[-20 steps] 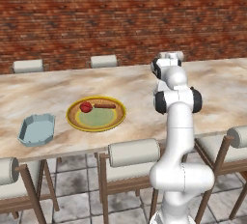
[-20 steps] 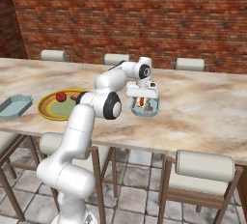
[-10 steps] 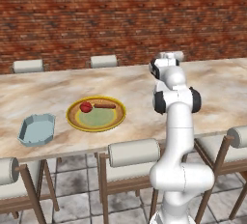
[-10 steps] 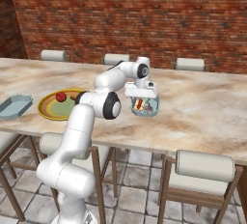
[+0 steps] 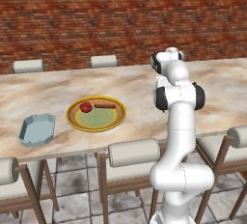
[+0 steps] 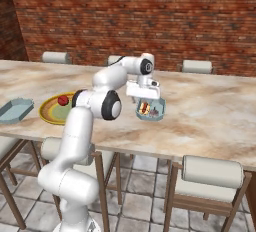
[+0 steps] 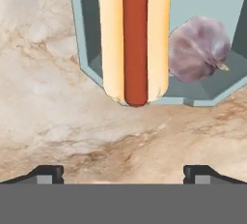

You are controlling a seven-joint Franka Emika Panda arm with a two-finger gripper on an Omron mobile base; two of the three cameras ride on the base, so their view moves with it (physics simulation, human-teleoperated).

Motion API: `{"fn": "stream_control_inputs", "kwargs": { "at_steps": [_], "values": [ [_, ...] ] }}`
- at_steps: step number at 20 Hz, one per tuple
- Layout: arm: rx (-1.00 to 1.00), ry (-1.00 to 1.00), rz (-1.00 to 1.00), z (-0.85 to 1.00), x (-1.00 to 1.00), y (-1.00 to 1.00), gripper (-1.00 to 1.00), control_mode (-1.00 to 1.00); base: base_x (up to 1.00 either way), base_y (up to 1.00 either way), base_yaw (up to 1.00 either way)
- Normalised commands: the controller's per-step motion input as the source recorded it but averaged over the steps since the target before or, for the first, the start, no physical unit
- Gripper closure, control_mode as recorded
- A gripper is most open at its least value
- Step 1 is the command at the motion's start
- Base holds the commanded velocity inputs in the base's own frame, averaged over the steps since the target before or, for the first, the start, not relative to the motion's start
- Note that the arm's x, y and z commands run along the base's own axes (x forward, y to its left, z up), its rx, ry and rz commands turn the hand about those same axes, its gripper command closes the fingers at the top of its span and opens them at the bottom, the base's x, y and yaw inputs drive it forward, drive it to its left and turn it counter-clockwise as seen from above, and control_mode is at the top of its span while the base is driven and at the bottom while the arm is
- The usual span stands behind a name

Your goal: Place one cooked food and one vegetable from the large plate to each tupperware container.

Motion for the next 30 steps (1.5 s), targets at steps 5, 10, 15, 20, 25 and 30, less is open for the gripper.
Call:
{"fn": "stream_control_inputs", "kwargs": {
  "at_steps": [5,10,15,20,25,30],
  "values": [
    [0.00,-0.07,0.13,0.22,-0.92,0.72,-1.00,-1.00,0.00,0.00,0.00],
    [0.00,-0.15,0.33,0.14,-0.66,1.00,-1.00,-1.00,0.00,0.00,0.00],
    [0.00,-0.12,0.35,0.21,-0.58,0.87,-1.00,-1.00,0.00,0.00,0.00],
    [0.07,-0.04,0.39,0.52,-0.05,0.35,-1.00,-1.00,0.00,0.00,0.00],
    [0.25,-0.13,0.41,0.31,0.00,0.18,-1.00,-1.00,0.00,0.00,0.00],
    [0.20,-0.28,0.19,-0.16,0.00,0.70,-1.00,-1.00,0.00,0.00,0.00]
  ]
}}
